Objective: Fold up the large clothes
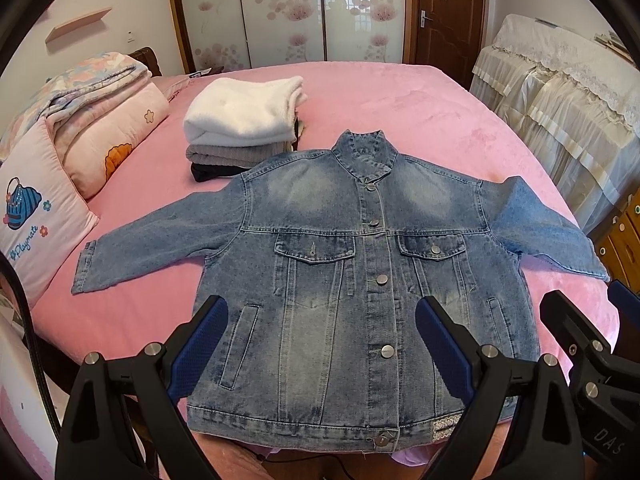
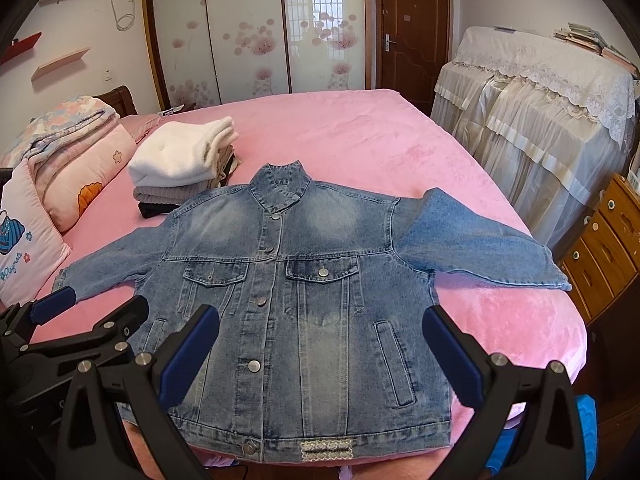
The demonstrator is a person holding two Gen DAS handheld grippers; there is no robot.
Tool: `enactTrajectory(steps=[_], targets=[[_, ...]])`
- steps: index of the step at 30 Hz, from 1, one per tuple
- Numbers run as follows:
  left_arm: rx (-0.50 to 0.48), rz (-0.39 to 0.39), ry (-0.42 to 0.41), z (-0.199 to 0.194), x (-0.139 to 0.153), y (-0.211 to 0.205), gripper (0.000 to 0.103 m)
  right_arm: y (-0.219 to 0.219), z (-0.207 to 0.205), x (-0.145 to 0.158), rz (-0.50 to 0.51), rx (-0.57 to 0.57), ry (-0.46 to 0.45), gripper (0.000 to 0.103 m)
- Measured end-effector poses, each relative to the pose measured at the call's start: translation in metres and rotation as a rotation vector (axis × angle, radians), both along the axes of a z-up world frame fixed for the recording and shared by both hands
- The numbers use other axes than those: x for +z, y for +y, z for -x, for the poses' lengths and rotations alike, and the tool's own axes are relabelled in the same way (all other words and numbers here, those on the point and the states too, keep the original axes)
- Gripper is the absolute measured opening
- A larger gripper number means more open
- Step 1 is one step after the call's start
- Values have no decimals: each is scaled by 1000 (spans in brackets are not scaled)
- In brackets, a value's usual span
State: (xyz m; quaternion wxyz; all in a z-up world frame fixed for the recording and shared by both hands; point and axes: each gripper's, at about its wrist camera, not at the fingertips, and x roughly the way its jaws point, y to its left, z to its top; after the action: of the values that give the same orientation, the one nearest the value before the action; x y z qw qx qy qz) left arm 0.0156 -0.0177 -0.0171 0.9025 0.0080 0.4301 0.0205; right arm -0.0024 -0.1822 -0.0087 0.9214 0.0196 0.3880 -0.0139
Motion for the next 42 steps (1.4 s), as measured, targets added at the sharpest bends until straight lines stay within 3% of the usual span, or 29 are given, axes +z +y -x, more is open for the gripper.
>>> enactTrajectory(steps=[12,21,29,35,42], targets=[[-54,7,-37,-18,5,-17,94,-26,-13,-11,-29,-40,8,102],[-102,41,-127,-37,35,-42,94,-58,-21,13,-11,-78,-74,102],[-232,106,-224,-60,63,-76,94,-130,-37,25,-71,-171,-113,102],[-311,120,-182,-88,51,-123,94,-213,-57,-5,-128,-309,-72,102],[-295,129,-97,-127,-3,-165,94,-312,-75,-69,-146,-481,9,102]])
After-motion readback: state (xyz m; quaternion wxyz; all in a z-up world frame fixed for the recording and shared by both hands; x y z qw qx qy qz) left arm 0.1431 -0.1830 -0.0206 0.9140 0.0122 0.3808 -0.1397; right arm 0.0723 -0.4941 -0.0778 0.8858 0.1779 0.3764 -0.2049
